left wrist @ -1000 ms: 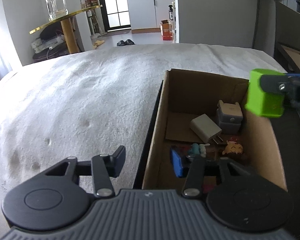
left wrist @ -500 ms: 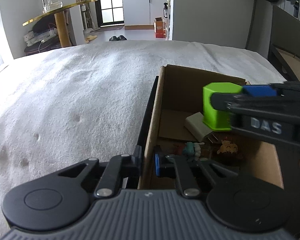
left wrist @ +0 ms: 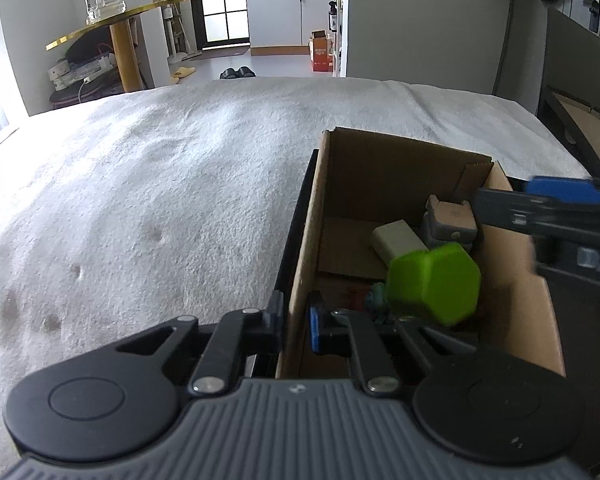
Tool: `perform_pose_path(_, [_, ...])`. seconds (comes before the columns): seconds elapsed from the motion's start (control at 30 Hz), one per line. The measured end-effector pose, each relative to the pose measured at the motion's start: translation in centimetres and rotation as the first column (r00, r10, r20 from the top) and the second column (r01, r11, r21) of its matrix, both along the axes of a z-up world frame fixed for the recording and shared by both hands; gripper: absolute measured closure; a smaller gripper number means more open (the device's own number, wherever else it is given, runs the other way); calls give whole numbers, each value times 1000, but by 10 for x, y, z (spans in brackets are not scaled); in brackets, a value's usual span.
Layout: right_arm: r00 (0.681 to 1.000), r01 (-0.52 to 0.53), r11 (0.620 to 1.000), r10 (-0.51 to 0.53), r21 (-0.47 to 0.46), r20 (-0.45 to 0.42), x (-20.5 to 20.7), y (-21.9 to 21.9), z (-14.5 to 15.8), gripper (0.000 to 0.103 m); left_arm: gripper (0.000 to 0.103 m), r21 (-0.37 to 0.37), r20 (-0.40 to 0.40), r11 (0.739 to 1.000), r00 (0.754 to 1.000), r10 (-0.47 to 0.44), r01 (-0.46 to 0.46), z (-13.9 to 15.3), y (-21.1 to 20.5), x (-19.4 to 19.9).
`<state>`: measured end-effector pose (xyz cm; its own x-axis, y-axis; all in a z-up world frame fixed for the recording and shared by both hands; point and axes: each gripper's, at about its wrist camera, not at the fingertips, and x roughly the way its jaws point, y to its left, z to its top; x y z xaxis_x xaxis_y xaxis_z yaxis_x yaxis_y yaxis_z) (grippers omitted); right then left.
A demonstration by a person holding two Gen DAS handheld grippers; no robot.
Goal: Organize rigid objects
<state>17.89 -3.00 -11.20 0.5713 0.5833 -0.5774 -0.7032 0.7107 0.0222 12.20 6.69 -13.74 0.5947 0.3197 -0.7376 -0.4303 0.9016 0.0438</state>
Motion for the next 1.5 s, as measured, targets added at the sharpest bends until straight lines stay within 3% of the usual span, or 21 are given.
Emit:
perform_pose_path(0.4, [994,104,995,-104,9,-25,-11,-57,15,40,87,0,-21,1000,1000,-1,1,27,-4,0])
perform_pose_path(0.5, [992,121,993,-121,12,-24,-13,-68,19,39,79,2,-32,1000,999,-1,1,36,-6,-3])
perform_pose_path(0.57, [991,135,990,-135,25,-26,-14,-77,23,34,67,5,-35,1000,999,-3,3,43,-8,-5])
perform_pose_path(0.77, [985,164,985,-160,59,-59,-15,-100,31,29,52,8,-25,999,999,-34,34,65,-17,-17])
perform_pose_path(1.17, [981,185,978,-177,98,-85,-28,-135,46,17,34,46,20,998,998,-54,53,103,-26,-37])
perform_pose_path(1.5, [971,225,966,-212,128,-113,-42,-164,59,10,24,39,23,990,991,-135,134,121,-43,-51])
